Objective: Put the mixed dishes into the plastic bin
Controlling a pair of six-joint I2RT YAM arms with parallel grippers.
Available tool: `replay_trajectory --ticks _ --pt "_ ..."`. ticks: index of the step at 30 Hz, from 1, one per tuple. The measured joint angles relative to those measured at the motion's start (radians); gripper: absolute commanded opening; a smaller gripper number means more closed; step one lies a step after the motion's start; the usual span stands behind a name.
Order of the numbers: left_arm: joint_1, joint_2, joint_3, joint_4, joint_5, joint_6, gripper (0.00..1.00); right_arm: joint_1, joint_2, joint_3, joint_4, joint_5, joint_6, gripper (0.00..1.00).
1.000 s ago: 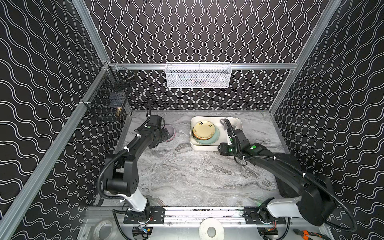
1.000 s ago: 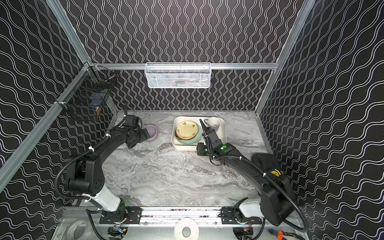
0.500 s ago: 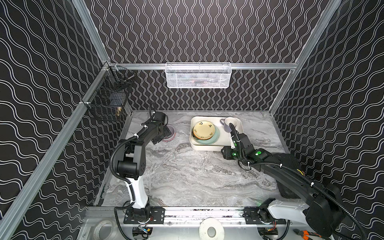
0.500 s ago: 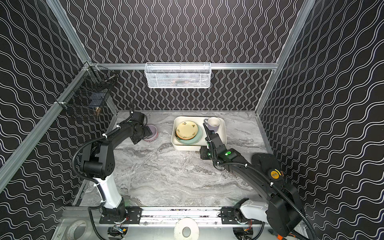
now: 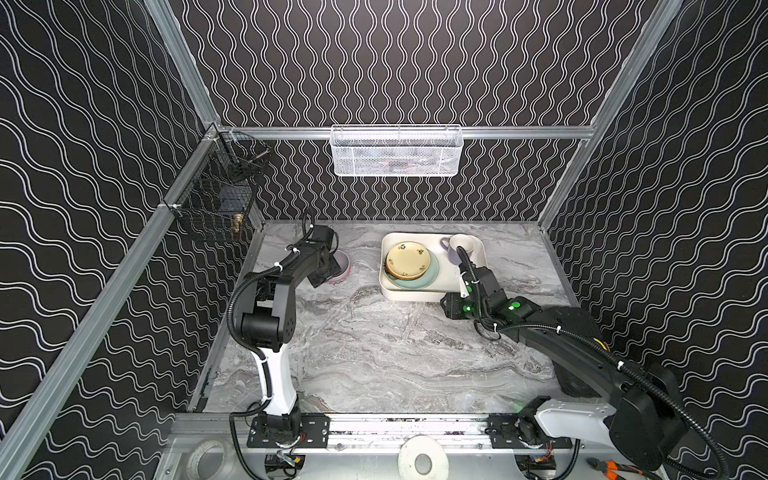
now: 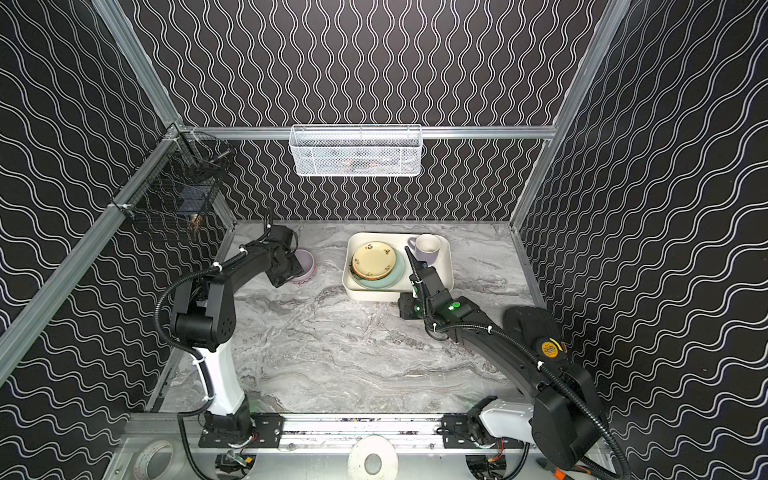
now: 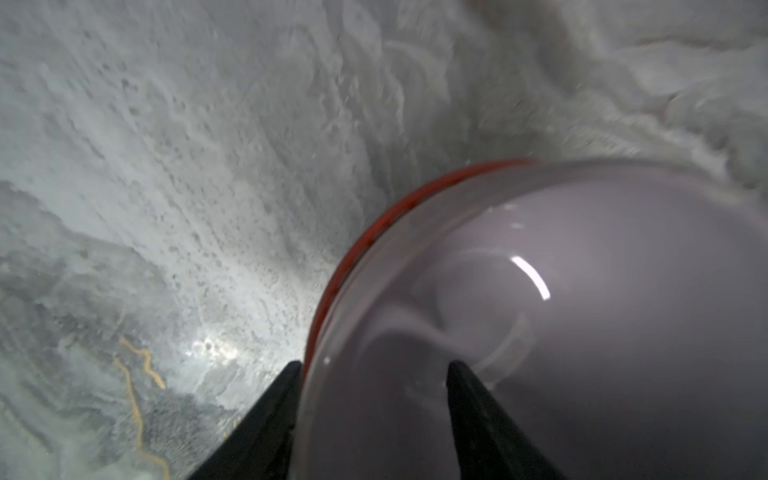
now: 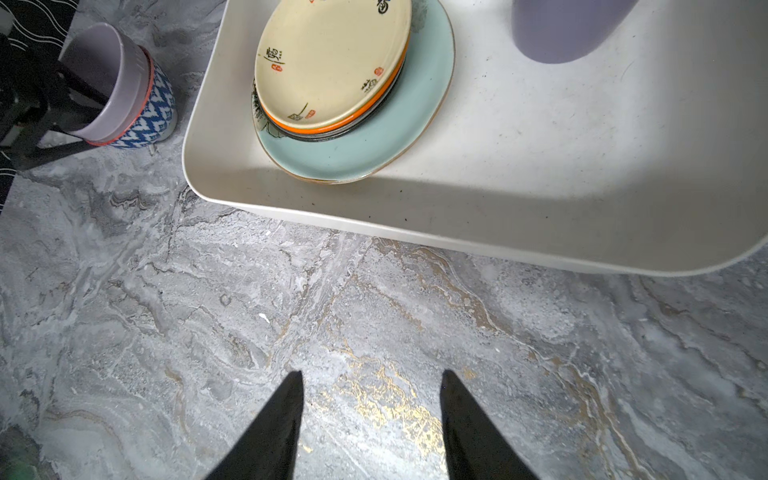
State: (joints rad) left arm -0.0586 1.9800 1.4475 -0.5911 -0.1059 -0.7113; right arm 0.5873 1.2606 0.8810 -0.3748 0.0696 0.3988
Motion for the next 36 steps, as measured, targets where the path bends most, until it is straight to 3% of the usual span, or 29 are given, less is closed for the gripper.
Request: replay_trajectory --ticks 13,19,36 --pt "-0.048 -0.053 -0.073 0.005 0.009 0.0 0.37 0.0 -0.05 -0.034 0.003 -0.007 0.002 0.54" --pt "-0.075 -0.074 -0.079 -0.006 0.023 0.0 0.32 0.0 -0.08 -0.051 0.002 -0.007 0.005 0.54" --pt "-0.172 -0.232 -0.216 -0.028 0.035 -0.004 0.3 0.001 -0.149 -0.086 -0.002 -0.023 0.016 0.54"
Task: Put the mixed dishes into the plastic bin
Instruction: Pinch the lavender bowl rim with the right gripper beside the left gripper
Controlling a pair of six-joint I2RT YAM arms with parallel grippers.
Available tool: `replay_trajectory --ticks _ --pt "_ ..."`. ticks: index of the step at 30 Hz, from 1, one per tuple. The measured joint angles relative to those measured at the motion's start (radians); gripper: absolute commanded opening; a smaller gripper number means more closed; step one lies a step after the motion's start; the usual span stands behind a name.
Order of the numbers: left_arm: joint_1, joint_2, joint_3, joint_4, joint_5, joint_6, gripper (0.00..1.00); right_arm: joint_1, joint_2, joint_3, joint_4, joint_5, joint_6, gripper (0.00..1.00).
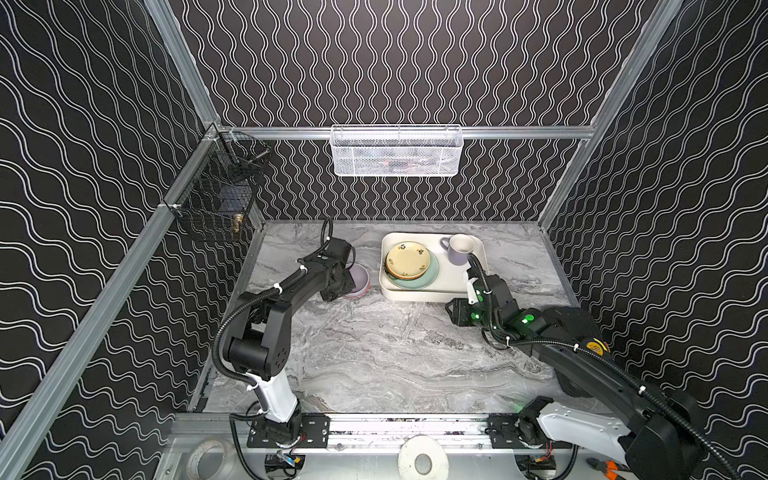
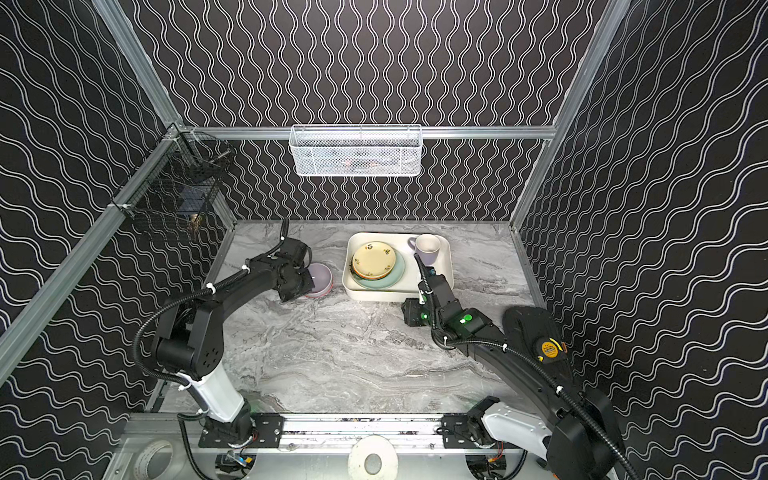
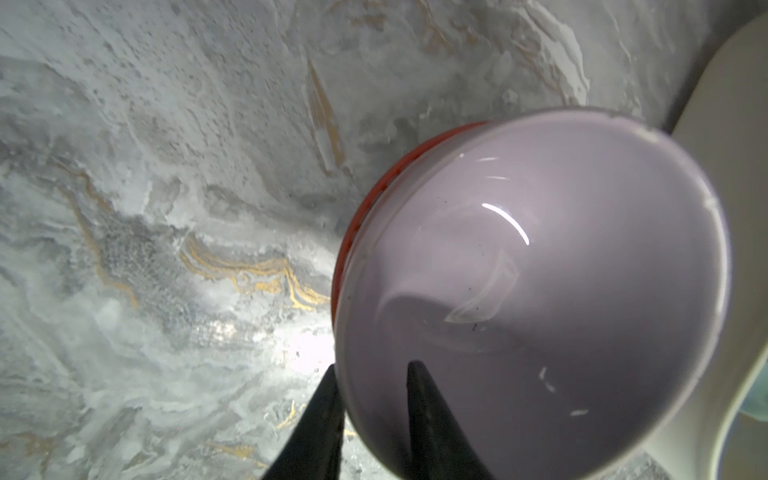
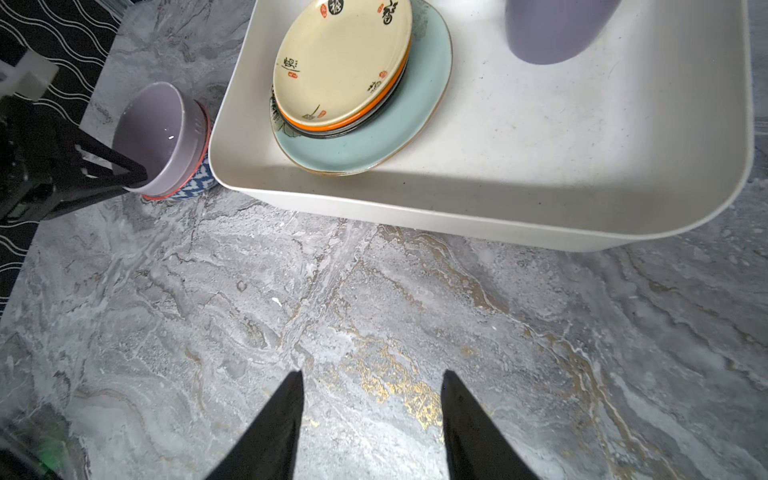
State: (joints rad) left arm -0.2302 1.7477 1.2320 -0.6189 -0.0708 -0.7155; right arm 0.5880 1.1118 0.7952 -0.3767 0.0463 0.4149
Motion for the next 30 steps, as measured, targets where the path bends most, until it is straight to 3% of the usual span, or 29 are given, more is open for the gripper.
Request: replay_trajectory --ticks 18,22,25,26,30 --pt "-0.104 -0.16 -0.092 -0.033 0.0 -0.022 0.31 0.012 -0.045 -0.032 -0.007 -0.027 0.018 0.54" --pt "-0.119 -0.201 -0.106 -0.04 0.004 -0.026 0.41 0.041 0.009 -0.011 -0.006 -0.037 0.018 0.54" --pt "-0.122 -0.26 -0.121 -0.048 0.002 -0.026 0.68 0.081 0.087 0.038 -0.001 -0.046 0.018 0.54" --pt "-0.123 -0.289 -0.131 -0.053 -0.003 -0.026 0.73 0.098 0.12 0.067 0.002 -0.047 0.018 0.54" --pt "-0.123 -0.376 -0.172 -0.066 -0.034 -0.026 0.73 0.151 0.251 0.194 0.008 -0.047 0.011 0.53"
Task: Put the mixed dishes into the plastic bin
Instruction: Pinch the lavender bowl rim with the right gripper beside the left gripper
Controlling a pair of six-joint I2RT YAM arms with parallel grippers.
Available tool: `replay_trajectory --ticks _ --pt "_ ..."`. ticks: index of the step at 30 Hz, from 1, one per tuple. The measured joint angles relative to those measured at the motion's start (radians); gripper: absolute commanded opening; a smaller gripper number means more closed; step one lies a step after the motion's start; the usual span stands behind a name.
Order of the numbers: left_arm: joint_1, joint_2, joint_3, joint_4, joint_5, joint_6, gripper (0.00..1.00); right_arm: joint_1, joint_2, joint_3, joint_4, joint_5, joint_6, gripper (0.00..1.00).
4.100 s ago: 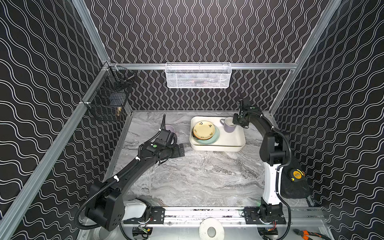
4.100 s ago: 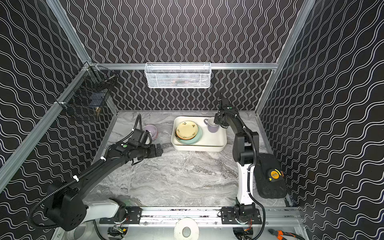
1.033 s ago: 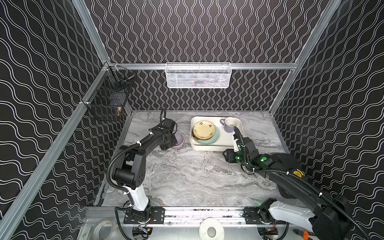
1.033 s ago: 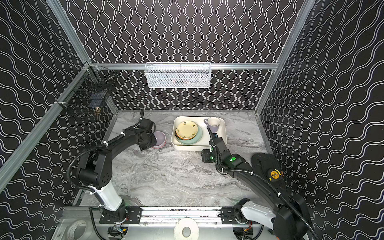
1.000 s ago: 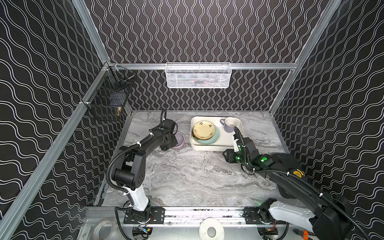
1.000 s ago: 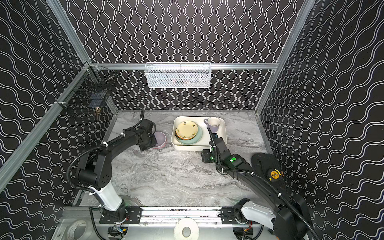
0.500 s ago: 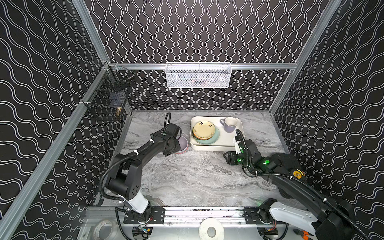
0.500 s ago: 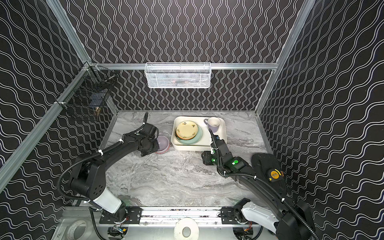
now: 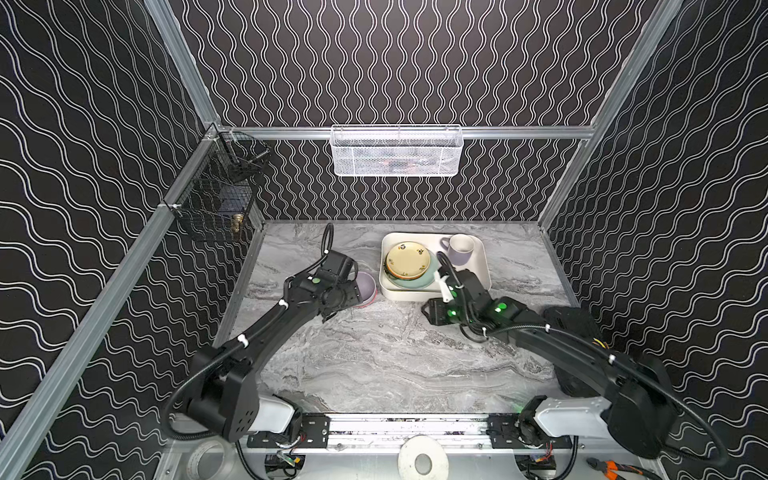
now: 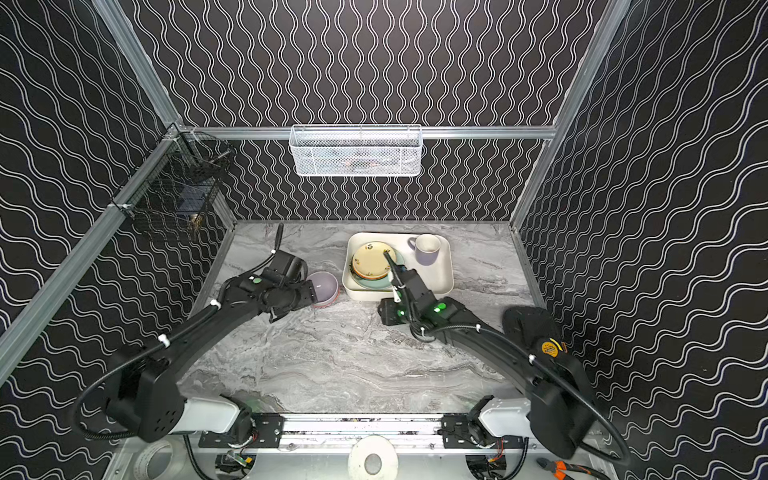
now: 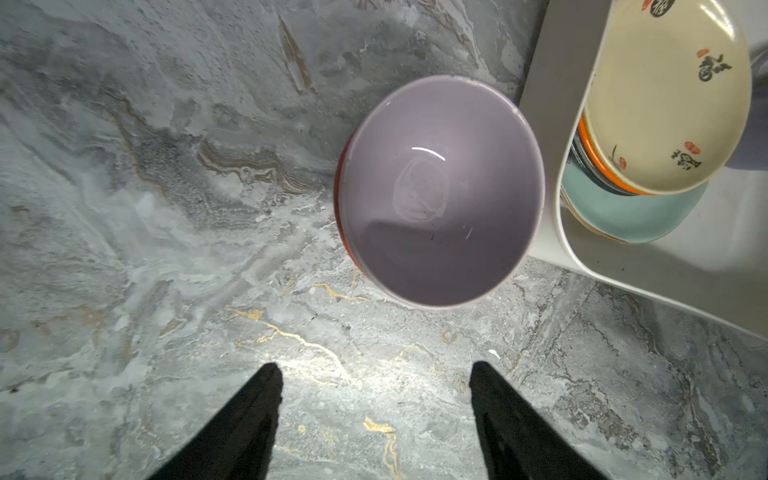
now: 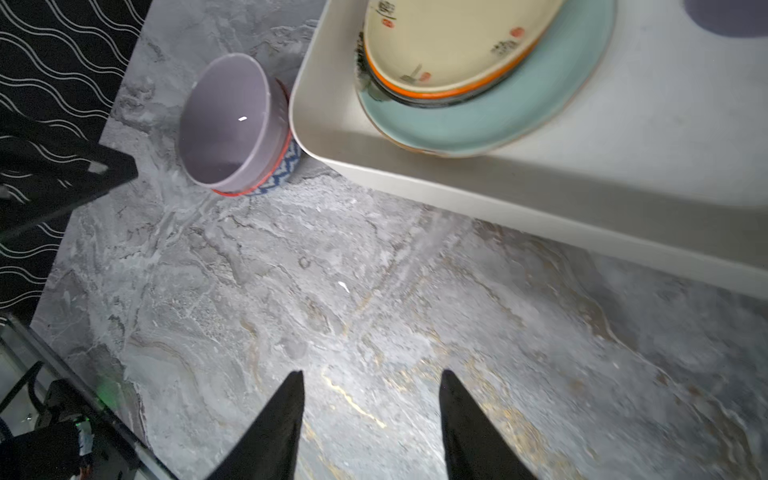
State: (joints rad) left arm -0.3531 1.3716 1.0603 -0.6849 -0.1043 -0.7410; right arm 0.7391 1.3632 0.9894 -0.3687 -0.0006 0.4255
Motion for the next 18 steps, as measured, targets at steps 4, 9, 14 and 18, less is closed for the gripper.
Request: replay_trajectory --ticks 4,9,14,18 --pt "0.016 0.003 -0.004 -0.011 -0.033 0.006 0.68 0.035 0.119 0.142 0.005 0.004 -0.011 0.53" --pt "0.033 0.065 0.012 0.006 -0.025 0.02 0.68 0.054 0.273 0.303 -0.012 0.012 -0.024 0.53" --pt "0.057 0.033 -0.076 0.065 0.0 0.033 0.71 0.078 0.433 0.476 -0.049 0.023 -0.054 0.5" --pt "0.08 -0.048 -0.169 0.084 0.021 0.029 0.77 0.079 0.575 0.616 -0.075 0.038 -0.082 0.47"
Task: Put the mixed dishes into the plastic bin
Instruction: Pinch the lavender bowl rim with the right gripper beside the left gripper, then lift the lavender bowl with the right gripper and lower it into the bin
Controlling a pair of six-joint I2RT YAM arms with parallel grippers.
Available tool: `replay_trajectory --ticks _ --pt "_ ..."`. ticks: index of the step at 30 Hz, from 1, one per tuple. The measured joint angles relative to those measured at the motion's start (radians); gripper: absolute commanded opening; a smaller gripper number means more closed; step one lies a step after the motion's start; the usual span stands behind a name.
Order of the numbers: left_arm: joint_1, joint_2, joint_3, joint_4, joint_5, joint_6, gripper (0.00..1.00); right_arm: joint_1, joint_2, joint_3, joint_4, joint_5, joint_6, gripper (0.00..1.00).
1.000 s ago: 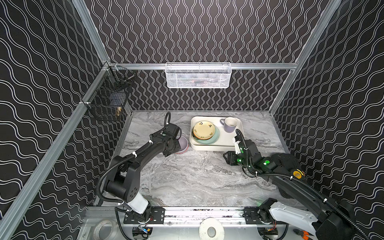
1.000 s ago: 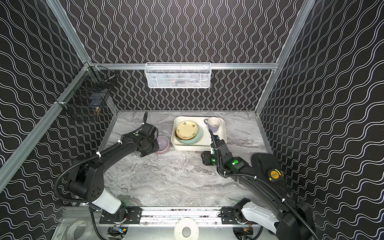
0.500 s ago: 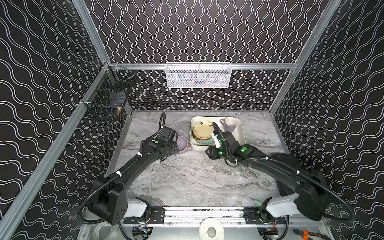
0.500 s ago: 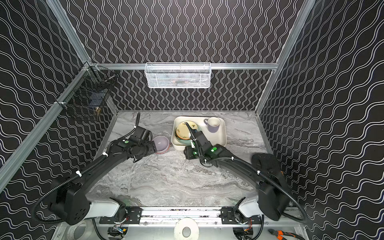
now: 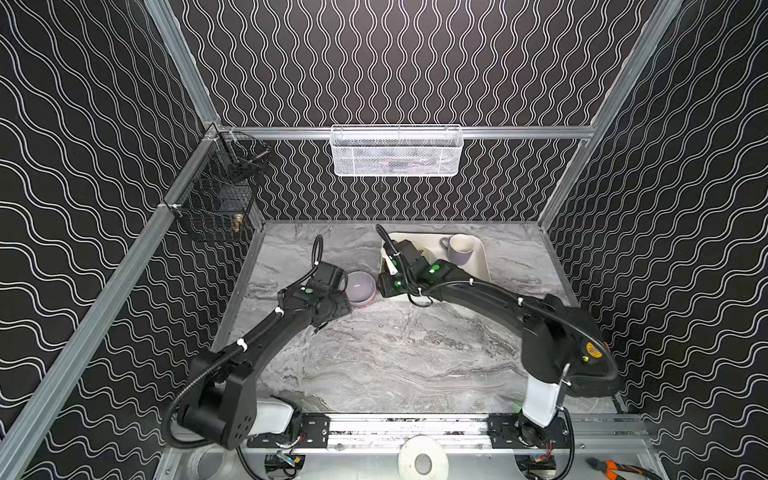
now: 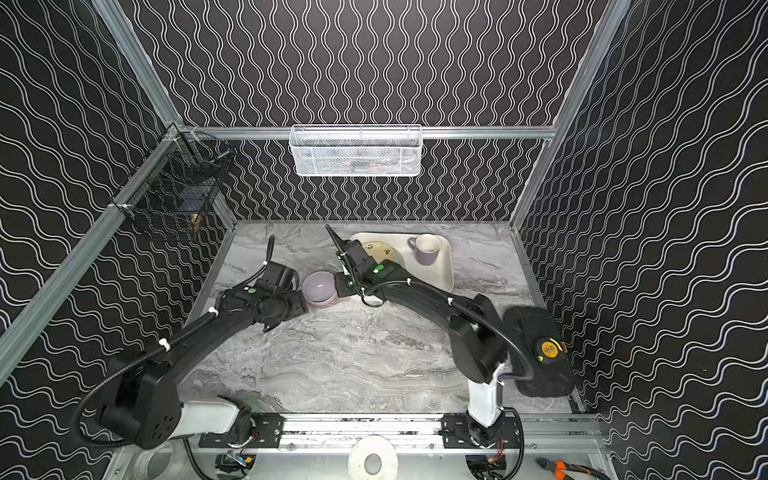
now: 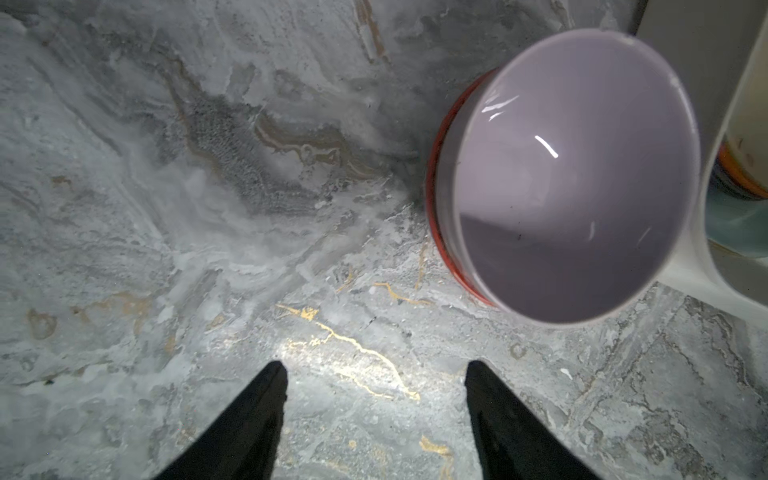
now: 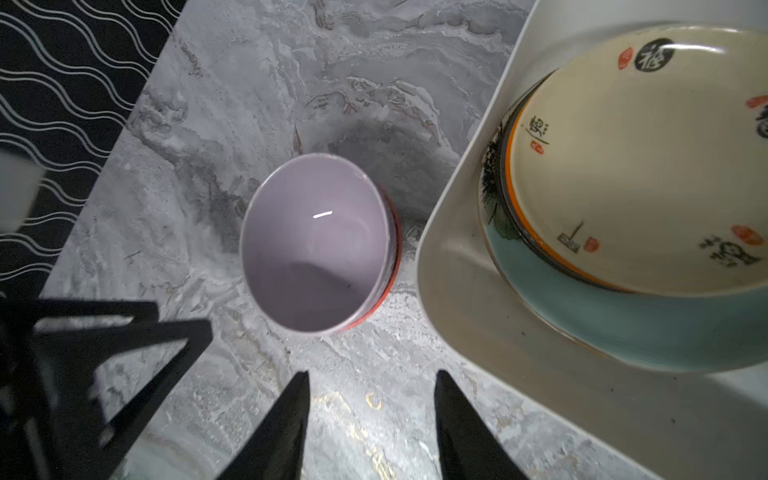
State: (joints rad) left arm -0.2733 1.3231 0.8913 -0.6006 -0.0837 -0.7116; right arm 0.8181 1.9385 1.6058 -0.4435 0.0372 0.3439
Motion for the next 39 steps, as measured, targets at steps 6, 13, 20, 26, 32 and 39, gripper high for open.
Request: replay_trajectory --ticks 6,13,20,26,32,39 --pt "0.004 -0.133 -0.07 0.019 0.032 -0.012 0.96 0.0 0.189 0.196 -0.064 0.029 -0.034 0.46" --pt "0.006 -0.188 -0.078 0.018 0.04 -0.011 0.97 0.0 0.33 0.365 -0.124 0.055 -0.067 0.42" --pt "0.027 -0.164 -0.079 0.027 0.064 0.007 0.97 -0.001 0.4 0.446 -0.165 0.058 -0.074 0.26" --pt "0.045 -0.148 -0.084 0.037 0.089 0.009 0.97 -0.003 0.406 0.454 -0.187 0.069 -0.075 0.15" --pt "0.049 -0.147 -0.084 0.041 0.098 0.011 0.96 -0.014 0.358 0.409 -0.186 0.065 -0.076 0.08" --pt "0.05 -0.145 -0.076 0.04 0.098 0.011 0.96 -0.023 0.332 0.384 -0.186 0.06 -0.082 0.02"
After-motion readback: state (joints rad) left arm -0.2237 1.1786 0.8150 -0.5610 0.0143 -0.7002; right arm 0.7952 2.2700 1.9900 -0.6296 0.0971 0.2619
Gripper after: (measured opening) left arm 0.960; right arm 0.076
